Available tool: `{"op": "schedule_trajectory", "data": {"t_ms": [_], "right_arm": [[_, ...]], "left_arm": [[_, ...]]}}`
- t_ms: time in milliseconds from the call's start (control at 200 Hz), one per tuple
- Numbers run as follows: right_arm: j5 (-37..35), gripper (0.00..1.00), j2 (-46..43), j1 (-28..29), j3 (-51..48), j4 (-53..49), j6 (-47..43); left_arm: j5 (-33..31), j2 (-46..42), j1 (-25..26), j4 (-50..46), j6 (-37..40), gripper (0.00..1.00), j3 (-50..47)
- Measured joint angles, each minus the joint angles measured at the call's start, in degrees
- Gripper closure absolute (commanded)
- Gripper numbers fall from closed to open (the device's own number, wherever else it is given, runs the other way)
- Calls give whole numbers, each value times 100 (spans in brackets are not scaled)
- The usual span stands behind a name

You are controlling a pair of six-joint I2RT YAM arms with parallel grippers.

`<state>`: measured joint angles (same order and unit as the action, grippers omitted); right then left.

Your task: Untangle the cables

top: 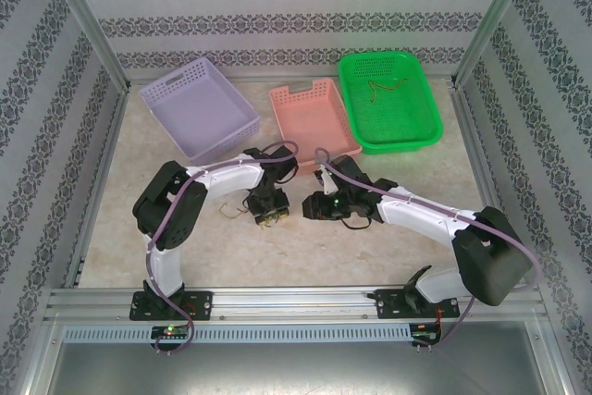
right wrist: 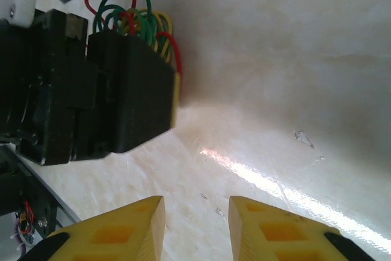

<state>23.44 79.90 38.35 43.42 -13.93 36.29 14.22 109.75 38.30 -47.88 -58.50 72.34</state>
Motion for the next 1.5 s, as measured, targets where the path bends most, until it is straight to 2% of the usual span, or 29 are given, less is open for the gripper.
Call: {"op": "schedule_trajectory", "data": {"t_ms": [60,235,330,400,580,804,1034,1244,1339,1499], "right_arm": [[0,66,-4,0,-7,-4,0],[2,67,-39,-76,-7,-59,0],[44,67,-114,-216,-7,-72,7],[114,66,-212,-354,-7,-70,52],[726,61,-310,-522,98,223,267],[1215,65,-284,-525,247,350,420],[1285,62,-337,-540,179,398,557],[1266,54,-938,-713,125,435,817],[1311,55,-992,-723,125,649,1016],[1379,60,-468,-706,125,870,1349]], "left_arm": [[-20,-15,0,-17,76,100,0],[-151,-225,0,-13,245,100,-15],[11,-570,-4,87,584,100,-114],[450,-942,-11,269,981,100,-188],[2153,-1740,-22,883,2065,100,-382],[3130,-1838,-337,918,2671,100,-560],[3281,-1834,-354,901,2817,100,-570],[3316,-1812,-350,892,3003,100,-568],[3316,-1810,-345,892,3056,100,-568],[3318,-1810,-345,885,3147,100,-566]]}}
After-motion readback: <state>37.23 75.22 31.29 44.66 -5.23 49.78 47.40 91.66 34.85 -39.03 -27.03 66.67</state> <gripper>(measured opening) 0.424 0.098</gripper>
